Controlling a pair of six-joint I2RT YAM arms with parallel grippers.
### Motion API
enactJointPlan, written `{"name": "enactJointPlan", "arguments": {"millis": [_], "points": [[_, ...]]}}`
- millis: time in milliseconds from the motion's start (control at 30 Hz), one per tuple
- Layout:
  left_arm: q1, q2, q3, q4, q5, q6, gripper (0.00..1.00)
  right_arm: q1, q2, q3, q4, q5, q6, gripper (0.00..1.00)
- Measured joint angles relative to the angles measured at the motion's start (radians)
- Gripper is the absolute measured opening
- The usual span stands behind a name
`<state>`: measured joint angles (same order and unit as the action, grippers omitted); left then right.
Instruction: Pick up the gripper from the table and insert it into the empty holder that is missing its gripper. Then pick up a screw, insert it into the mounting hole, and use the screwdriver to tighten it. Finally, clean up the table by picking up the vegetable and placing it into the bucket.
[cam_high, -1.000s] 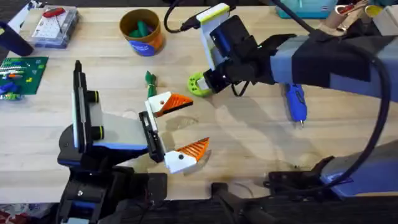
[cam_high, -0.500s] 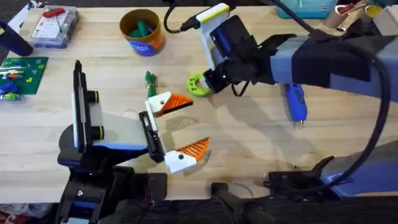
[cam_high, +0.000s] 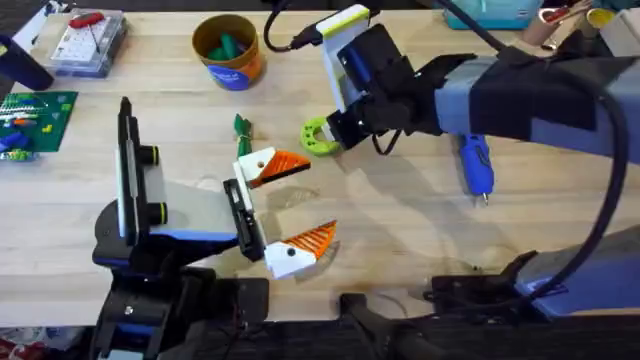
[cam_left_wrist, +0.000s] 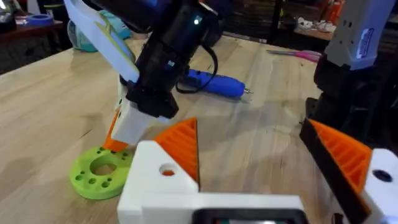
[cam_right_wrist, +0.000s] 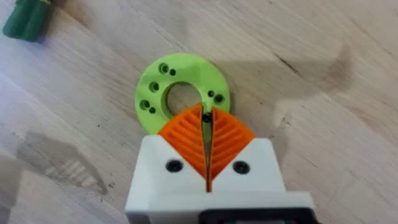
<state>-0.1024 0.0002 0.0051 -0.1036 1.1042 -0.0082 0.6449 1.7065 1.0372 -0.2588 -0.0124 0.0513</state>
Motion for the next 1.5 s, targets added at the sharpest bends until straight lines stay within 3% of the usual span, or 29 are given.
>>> {"name": "enactJointPlan", "arguments": {"millis": [400, 933, 1500], "points": [[0.0, 0.0, 0.0, 0.0, 0.0, 0.0, 0.986, 0.0, -0.112, 0.05, -0.142, 0.0, 0.0, 0.007], [0.0, 0.0, 0.0, -0.001, 0.0, 0.0, 0.987, 0.01, -0.209, 0.281, -0.437, -0.004, -0.002, 0.007], [0.0, 0.0, 0.0, -0.001, 0.0, 0.0, 0.987, 0.226, -0.211, 0.511, -0.585, -0.004, -0.037, 0.007]]}}
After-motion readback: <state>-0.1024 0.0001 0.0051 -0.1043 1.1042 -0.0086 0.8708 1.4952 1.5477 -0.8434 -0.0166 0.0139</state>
